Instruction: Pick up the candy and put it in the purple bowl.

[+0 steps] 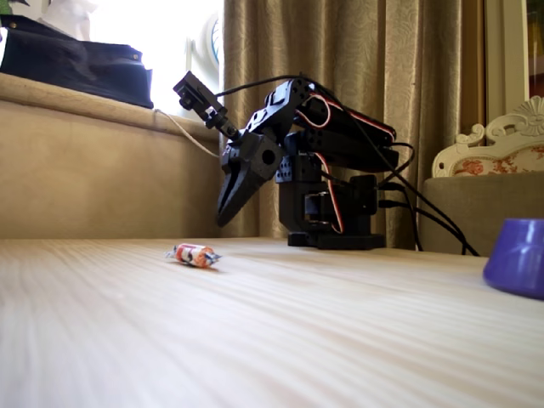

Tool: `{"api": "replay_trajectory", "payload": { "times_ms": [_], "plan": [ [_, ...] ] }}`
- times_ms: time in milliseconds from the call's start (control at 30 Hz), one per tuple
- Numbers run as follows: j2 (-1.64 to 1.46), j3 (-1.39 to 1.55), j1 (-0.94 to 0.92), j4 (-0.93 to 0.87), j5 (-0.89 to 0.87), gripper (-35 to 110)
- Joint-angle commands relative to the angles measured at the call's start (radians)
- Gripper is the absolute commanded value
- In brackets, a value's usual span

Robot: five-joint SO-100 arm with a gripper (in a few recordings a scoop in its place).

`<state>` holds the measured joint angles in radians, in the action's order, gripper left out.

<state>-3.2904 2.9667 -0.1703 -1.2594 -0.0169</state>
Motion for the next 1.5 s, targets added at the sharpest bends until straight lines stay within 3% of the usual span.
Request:
{"api": "replay_trajectory", "payload": {
  "times_ms": [0, 1300, 1467],
  "plan": [
    [-0.009, 0.0, 0.064, 0.02, 0.057, 1],
    [-0.009, 0.002, 0.117, 0.02, 0.1, -1],
    [-0.009, 0.002, 0.052, 0.021, 0.048, -1]
  ]
}}
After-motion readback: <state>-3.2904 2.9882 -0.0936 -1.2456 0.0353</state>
